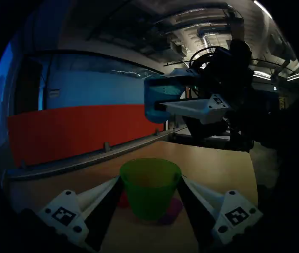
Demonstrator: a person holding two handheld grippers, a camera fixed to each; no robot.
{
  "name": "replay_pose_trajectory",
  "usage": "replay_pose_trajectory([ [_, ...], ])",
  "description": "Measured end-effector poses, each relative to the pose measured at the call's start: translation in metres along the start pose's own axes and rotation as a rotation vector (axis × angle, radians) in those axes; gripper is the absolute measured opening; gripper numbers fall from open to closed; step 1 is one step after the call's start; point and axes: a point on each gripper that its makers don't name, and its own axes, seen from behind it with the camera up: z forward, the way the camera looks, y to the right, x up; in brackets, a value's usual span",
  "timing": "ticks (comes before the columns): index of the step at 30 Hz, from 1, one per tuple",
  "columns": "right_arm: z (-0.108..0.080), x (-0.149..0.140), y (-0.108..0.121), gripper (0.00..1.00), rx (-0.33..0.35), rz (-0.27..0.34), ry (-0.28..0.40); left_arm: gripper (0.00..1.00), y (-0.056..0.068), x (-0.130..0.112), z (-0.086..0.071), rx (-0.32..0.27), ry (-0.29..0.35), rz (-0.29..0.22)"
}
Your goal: Pour water
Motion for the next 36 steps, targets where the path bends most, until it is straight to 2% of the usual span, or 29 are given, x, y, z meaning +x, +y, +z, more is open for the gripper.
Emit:
replay_pose_trajectory([
  [27,0.026,0.039,-0.009,0.91,-0.013,-0.267,0.025,0.86,0.012,0.002,0.003,-0.033,0.010,-0.001],
  [36,0.031,0.039,-0.006,0.91,-0.013,-0.349,0.020,0.86,0.012,0.006,0.003,-0.038,0.023,-0.008],
])
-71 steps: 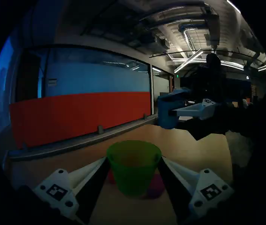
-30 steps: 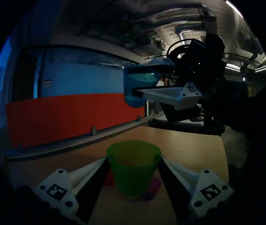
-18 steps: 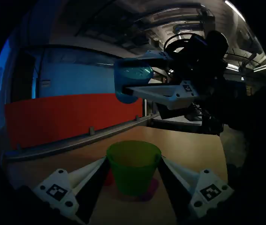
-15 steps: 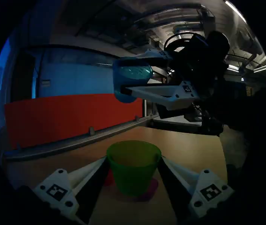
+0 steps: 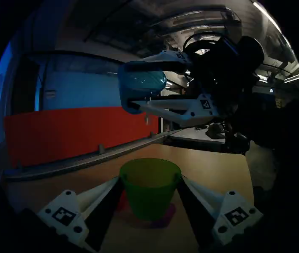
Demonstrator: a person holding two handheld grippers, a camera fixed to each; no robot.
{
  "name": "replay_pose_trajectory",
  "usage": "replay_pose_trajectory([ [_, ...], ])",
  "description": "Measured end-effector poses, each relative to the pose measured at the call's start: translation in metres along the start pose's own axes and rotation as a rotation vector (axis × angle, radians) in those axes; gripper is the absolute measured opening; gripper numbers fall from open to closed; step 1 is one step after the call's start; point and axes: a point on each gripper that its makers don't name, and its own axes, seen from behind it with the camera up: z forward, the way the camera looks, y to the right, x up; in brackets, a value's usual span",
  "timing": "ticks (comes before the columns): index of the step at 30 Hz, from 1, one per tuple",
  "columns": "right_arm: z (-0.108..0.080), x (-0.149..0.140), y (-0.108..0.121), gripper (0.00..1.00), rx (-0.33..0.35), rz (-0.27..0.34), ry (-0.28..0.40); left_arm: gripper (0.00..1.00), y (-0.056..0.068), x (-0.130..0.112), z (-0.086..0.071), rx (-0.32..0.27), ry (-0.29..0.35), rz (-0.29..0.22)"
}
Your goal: Pour water
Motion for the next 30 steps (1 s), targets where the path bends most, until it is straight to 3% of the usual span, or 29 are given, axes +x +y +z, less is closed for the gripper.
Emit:
replay_pose_trajectory([
  [30,0.008,0.000,0.020,0.91,-0.036,-0.133,-0.003,0.86,-0.004,0.000,-0.001,0.004,0.013,-0.016],
])
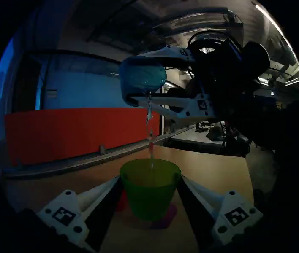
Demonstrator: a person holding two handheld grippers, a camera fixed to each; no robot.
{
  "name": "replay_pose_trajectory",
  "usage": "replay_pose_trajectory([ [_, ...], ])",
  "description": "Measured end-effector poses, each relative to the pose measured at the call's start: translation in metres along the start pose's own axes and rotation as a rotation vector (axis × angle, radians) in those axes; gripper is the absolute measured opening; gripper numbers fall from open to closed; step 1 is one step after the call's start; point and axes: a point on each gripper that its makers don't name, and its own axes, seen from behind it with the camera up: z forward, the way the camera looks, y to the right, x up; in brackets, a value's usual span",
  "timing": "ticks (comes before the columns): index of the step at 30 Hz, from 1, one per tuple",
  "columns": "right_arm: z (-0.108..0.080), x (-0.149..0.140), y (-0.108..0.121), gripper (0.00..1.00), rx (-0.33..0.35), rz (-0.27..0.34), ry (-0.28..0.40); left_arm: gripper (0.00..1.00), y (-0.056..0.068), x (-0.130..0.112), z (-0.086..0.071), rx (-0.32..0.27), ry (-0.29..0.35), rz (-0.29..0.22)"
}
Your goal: Pour water
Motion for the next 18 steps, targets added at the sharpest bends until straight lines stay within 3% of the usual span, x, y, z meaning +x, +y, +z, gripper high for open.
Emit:
replay_pose_trajectory([
  [18,0.002,0.003,0.013,0.91,-0.022,-0.088,-0.003,0.86,0.004,0.003,0.002,-0.004,0.001,0.004],
])
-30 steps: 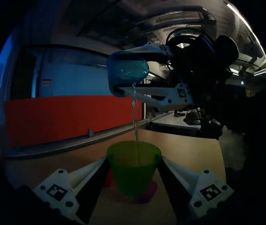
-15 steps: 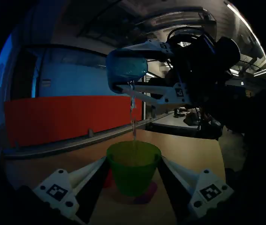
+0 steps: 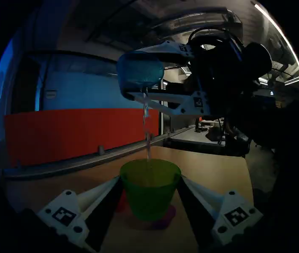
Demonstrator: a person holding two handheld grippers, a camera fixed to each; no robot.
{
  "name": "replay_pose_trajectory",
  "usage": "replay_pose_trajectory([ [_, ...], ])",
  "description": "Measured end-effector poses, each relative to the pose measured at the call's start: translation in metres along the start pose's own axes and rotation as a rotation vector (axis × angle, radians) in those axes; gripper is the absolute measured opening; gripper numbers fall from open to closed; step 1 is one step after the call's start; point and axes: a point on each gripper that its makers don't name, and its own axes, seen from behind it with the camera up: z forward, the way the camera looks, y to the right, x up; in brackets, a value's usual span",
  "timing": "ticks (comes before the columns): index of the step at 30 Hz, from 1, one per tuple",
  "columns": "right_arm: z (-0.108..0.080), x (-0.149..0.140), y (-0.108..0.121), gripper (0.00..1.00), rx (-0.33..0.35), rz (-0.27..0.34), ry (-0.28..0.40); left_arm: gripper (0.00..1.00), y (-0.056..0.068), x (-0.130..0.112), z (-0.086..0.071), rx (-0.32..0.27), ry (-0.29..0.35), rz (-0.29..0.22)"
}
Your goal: Pour water
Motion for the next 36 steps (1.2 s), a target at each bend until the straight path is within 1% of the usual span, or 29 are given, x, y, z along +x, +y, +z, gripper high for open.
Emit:
replay_pose_trajectory([
  [15,0.005,0.005,0.003,0.91,-0.005,-0.044,0.010,0.86,-0.002,-0.001,0.002,0.006,-0.003,0.001],
  [21,0.007,0.005,0.005,0.91,-0.010,-0.076,0.008,0.86,-0.001,-0.001,0.003,0.002,0.000,-0.001],
  [36,0.010,0.009,0.010,0.90,-0.021,-0.146,0.009,0.86,-0.002,-0.001,0.005,0.002,0.000,-0.002],
])
